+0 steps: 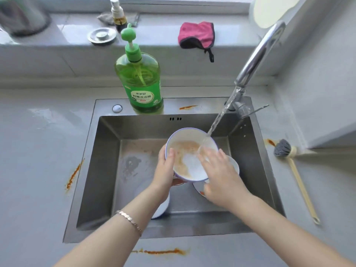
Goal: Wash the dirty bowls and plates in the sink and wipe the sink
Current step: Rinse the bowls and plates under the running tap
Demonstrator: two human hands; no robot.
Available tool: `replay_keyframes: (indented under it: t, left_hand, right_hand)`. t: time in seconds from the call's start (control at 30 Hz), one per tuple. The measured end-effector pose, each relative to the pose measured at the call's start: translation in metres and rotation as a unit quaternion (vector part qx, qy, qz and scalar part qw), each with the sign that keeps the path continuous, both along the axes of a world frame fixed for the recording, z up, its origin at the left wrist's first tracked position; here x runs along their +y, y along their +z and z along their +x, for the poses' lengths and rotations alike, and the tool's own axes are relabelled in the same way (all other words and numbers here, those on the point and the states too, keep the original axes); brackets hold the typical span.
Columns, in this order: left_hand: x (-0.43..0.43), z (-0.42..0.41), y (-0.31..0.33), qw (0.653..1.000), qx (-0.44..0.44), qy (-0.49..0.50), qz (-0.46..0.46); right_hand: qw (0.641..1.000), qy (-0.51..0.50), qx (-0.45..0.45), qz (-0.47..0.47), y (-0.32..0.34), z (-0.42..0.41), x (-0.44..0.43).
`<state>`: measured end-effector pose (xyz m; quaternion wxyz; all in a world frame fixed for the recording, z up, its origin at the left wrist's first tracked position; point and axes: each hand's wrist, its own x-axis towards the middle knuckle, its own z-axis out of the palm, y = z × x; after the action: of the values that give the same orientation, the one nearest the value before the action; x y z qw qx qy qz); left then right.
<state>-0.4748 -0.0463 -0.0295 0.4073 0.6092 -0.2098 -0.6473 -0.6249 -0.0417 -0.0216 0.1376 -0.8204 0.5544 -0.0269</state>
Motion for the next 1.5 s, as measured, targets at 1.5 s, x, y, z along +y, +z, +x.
replay_keyframes:
  t: [1.5]
  left_hand:
    - [-0.057, 0.118, 0.045, 0.629, -0.720, -0.238, -0.174]
  right_hand:
    - [0.970, 0.181, -0.159, 0.013, -0.027, 0.012, -0.030]
